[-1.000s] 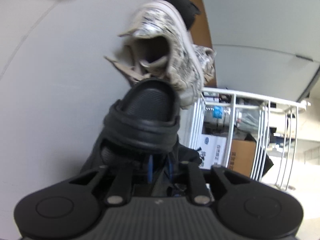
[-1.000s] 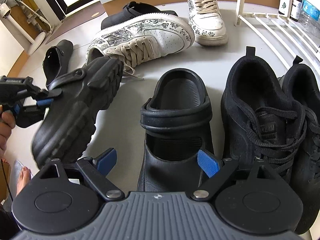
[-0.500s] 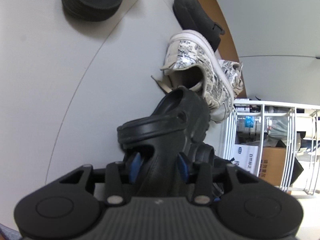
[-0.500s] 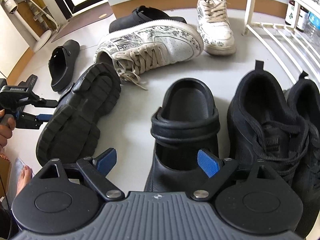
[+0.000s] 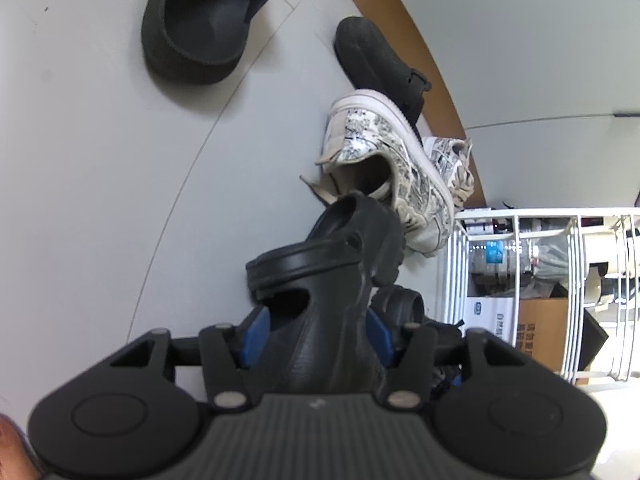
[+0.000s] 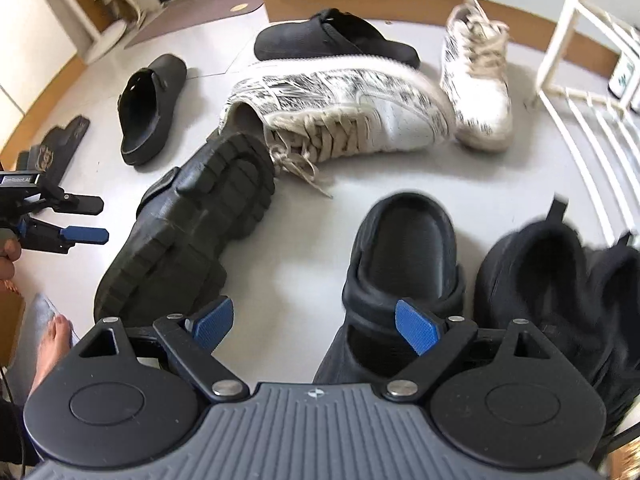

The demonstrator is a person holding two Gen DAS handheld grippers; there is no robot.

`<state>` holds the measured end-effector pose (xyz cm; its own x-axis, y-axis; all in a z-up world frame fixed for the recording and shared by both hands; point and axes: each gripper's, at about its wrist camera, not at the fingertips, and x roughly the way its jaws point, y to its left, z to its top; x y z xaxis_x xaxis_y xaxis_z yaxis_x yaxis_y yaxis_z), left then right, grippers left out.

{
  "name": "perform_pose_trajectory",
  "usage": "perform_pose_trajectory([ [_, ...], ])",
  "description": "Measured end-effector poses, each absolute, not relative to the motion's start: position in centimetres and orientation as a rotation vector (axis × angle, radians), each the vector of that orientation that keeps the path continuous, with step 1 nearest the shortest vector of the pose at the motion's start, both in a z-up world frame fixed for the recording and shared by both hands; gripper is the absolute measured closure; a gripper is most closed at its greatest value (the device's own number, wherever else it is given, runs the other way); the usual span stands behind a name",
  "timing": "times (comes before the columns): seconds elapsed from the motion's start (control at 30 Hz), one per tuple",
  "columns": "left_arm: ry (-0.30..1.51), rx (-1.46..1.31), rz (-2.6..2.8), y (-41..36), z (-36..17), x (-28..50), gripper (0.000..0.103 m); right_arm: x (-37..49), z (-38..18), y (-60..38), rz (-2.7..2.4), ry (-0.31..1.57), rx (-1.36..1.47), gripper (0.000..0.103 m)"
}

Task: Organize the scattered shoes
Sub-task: 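Grasp the black clog's heel with the right tool while the left tool releases it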

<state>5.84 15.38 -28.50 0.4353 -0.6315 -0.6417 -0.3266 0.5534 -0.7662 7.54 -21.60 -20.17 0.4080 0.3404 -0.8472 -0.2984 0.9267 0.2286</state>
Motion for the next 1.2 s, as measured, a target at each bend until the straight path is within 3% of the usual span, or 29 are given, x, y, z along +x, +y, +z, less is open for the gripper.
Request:
perform_pose_trajectory([
  [0.43, 1.099, -1.036, -0.214, 18.9, -27.6, 5.4, 0.041, 10.0, -14.5, -10.2, 0.402, 1.108, -0.021, 0.011],
  [1.2, 1.053, -1.027, -0.141, 21.8, -27.2, 4.0, 0.038, 9.1, -19.8, 0.8, 0.245, 1.117, -0.096, 0.011],
])
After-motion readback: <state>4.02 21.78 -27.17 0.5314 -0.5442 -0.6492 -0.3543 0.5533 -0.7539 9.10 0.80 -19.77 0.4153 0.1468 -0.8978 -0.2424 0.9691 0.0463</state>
